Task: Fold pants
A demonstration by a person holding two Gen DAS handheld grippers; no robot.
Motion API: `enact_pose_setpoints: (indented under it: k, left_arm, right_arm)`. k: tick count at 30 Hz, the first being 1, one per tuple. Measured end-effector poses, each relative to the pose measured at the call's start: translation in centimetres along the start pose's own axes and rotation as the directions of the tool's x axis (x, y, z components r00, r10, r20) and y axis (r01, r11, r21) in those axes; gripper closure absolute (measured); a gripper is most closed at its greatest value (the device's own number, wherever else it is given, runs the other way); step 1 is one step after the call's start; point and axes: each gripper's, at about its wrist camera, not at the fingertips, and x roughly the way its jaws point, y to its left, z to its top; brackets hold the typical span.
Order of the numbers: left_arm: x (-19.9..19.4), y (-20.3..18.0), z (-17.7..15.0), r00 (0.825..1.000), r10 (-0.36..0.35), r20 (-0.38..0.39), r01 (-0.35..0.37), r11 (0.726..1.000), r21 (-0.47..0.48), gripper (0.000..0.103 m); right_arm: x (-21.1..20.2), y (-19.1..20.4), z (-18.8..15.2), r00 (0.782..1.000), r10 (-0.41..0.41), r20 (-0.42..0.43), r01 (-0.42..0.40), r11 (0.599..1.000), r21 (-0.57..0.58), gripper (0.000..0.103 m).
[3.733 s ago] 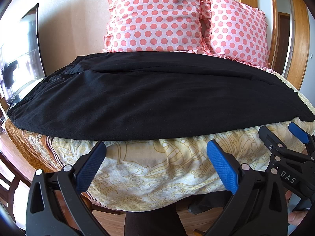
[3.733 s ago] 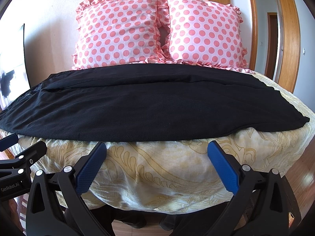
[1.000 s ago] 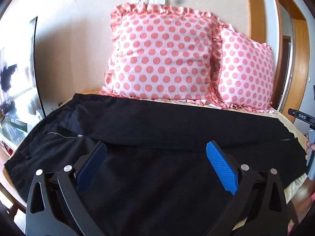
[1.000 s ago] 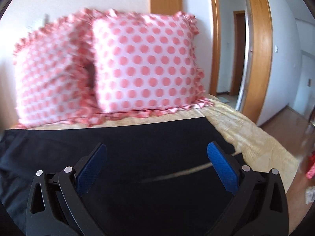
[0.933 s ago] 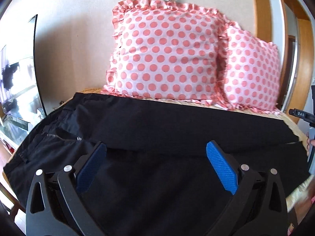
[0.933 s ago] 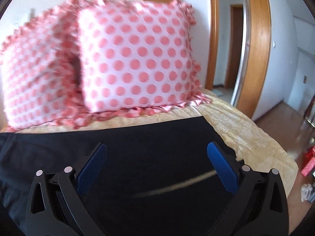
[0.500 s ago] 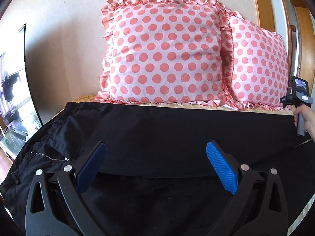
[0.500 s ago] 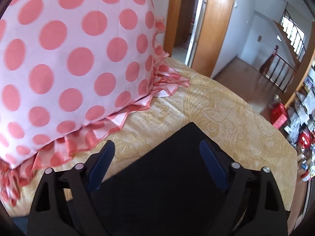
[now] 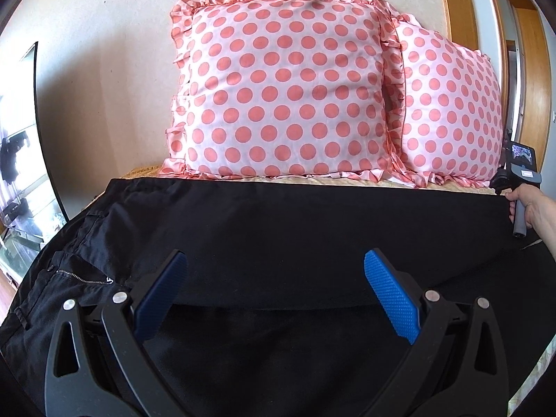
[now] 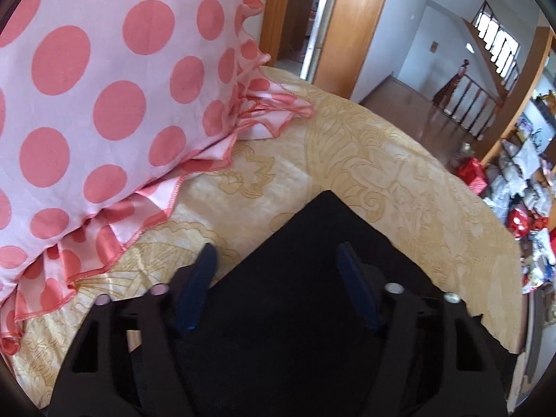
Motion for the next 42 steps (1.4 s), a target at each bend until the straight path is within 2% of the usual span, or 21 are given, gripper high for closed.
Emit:
enact_pose_setpoints:
  k: [1, 3, 6, 11, 15, 19, 23, 26, 28, 32, 34, 35, 37, 39, 40, 42]
  left_arm:
    - [0.0, 0.2, 0.0, 1.0, 0.001, -0.001, -0.001, 1.0, -0.006, 0.002]
    - [-0.2, 0.5, -0.1, 1.0, 0.003, -0.004, -0.003, 1.0, -0.016, 0.002]
    - [-0.5, 0.8, -0.3, 1.0, 0.006, -0.007, -0.006, 1.0, -0.024, 0.002]
    - [-1.4, 1.4, -0.7, 1.0, 0.023, -0.002, -0.023, 0.999, -0.028, 0.002]
    - [-2.7, 2.0, -1.1, 0.999, 0.036, 0.011, -0.035, 0.999, -0.041, 0.002]
    - [-3.9, 2.5, -1.4, 0.999, 0.029, 0.012, -0.029, 0.998, -0.063, 0.002]
    - [-5.0, 2.4, -1.6, 0.999, 0.043, 0.022, -0.042, 0.998, -0.055, 0.002]
    - [-5.9, 2.0, -1.7, 0.998, 0.048, 0.032, -0.046, 0.998, -0.044, 0.002]
    - [-6.3, 1.7, -1.7, 0.998, 0.046, 0.035, -0.044, 0.998, -0.039, 0.002]
    - [-7.2, 1.2, -1.6, 0.998, 0.053, 0.046, -0.052, 0.998, -0.027, 0.002]
    - [-7.4, 1.2, -1.6, 0.997, 0.063, 0.051, -0.062, 0.998, -0.024, 0.002]
    - [-7.5, 1.2, -1.6, 0.997, 0.065, 0.051, -0.064, 0.998, -0.025, 0.002]
    - [-7.5, 1.5, -1.5, 0.996, 0.069, 0.048, -0.067, 0.997, -0.034, 0.002]
    - [-7.4, 1.8, -1.4, 0.997, 0.061, 0.043, -0.059, 0.997, -0.051, 0.002]
    - [-7.2, 2.0, -1.4, 0.998, 0.055, 0.037, -0.052, 0.997, -0.064, 0.002]
    - [-7.0, 2.2, -1.4, 0.998, 0.05, 0.028, -0.047, 0.996, -0.078, 0.002]
  right_arm:
    - [0.0, -0.3, 0.0, 1.0, 0.012, 0.001, -0.012, 1.0, 0.005, 0.056]
    - [-0.2, -0.6, -0.2, 1.0, 0.016, 0.004, -0.016, 1.0, 0.007, 0.08]
    - [-0.3, -2.5, -0.3, 0.995, 0.104, 0.011, -0.104, 0.993, 0.052, 0.092]
    - [-2.8, -5.2, -1.7, 0.969, 0.236, 0.068, -0.24, 0.97, 0.046, 0.099]
    - [-6.1, -8.5, -4.1, 0.933, 0.337, 0.129, -0.341, 0.94, 0.014, 0.099]
    - [-9.3, -13.6, -8.4, 0.878, 0.451, 0.161, -0.457, 0.89, 0.001, 0.099]
    - [-11.5, -17.6, -13.5, 0.846, 0.509, 0.16, -0.514, 0.858, -0.015, 0.099]
    - [-11.9, -19.5, -16.6, 0.821, 0.558, 0.124, -0.563, 0.827, 0.002, 0.099]
    - [-11.8, -20.4, -17.7, 0.801, 0.591, 0.099, -0.596, 0.803, 0.031, 0.099]
    - [-11.7, -21.0, -17.7, 0.784, 0.615, 0.079, -0.619, 0.784, 0.045, 0.099]
    - [-11.2, -21.4, -17.4, 0.762, 0.645, 0.057, -0.647, 0.755, 0.108, 0.097]
    - [-10.8, -21.6, -17.2, 0.749, 0.661, 0.039, -0.659, 0.738, 0.148, 0.095]
    - [-10.4, -21.9, -17.2, 0.733, 0.679, 0.028, -0.672, 0.718, 0.181, 0.084]
    - [-10.1, -22.0, -17.2, 0.723, 0.691, 0.021, -0.678, 0.703, 0.216, 0.06]
    - [-9.9, -22.0, -17.3, 0.718, 0.695, 0.018, -0.68, 0.697, 0.229, 0.058]
    - [-9.4, -22.0, -17.1, 0.696, 0.718, 0.022, -0.696, 0.666, 0.267, 0.058]
